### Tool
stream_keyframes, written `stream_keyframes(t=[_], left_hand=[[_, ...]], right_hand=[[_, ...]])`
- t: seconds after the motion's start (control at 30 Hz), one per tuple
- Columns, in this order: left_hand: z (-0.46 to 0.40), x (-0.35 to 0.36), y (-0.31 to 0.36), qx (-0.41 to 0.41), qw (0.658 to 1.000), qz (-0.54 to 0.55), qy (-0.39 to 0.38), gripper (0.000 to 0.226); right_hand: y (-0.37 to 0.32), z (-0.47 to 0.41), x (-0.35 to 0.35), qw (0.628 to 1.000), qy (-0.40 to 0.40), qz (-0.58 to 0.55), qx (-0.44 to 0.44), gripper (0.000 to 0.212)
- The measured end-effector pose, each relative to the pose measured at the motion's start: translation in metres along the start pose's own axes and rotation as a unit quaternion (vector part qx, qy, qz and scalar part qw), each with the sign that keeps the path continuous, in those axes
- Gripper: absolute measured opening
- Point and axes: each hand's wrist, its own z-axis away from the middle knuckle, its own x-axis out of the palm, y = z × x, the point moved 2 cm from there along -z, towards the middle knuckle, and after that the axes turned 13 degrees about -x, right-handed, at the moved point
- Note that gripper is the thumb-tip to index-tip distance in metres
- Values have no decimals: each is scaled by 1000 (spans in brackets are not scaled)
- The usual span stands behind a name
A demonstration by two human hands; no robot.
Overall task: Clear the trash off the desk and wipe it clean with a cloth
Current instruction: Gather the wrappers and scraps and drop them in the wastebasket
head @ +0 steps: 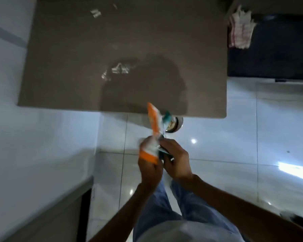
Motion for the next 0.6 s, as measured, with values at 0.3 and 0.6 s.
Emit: stream_keyframes(t=[0.3,0.6], left_hand=[[-99,160,-196,-243,946,-149,-157,49],[-217,289,-320,-528,817,55,-224,41]], right_hand=[[249,-59,59,957,-21,54,285,30],[441,-154,124,861,-10,-146,487,51]])
